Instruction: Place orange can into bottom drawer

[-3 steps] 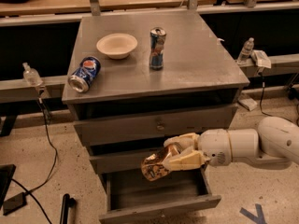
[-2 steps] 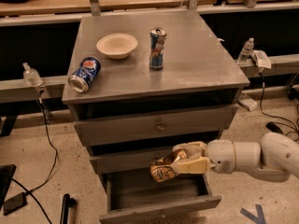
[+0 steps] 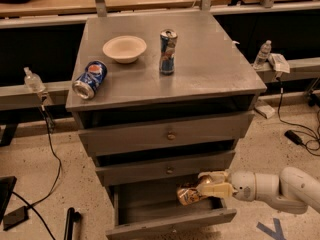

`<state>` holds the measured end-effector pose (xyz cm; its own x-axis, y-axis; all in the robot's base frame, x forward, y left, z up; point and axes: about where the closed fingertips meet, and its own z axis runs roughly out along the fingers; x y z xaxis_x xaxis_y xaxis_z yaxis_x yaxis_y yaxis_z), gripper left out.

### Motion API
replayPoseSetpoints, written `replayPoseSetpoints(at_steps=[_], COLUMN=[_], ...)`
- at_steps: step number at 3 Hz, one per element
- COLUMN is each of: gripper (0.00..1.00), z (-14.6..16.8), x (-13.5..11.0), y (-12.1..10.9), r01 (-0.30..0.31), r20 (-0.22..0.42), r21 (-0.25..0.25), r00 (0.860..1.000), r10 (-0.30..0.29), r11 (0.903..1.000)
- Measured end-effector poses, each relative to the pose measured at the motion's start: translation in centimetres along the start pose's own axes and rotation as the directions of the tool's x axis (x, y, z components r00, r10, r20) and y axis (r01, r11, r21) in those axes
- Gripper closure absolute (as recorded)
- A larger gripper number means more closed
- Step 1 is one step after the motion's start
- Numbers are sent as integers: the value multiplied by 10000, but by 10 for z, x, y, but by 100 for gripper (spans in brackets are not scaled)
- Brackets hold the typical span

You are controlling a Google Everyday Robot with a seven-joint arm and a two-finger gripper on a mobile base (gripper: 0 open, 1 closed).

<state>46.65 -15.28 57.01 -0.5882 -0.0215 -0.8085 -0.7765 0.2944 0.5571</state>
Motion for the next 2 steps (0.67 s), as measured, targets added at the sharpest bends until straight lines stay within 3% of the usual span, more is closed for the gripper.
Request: replayPoseSetpoints(at_steps=[1, 2], gripper=[100, 100], z=[-5, -5], x=[52, 52], y=[-37, -37], r01=[-1023, -1023], r20=[-221, -222], r21=[450, 449], r00=[9944, 9944], r10=[1034, 1034], r11=[9937, 9937])
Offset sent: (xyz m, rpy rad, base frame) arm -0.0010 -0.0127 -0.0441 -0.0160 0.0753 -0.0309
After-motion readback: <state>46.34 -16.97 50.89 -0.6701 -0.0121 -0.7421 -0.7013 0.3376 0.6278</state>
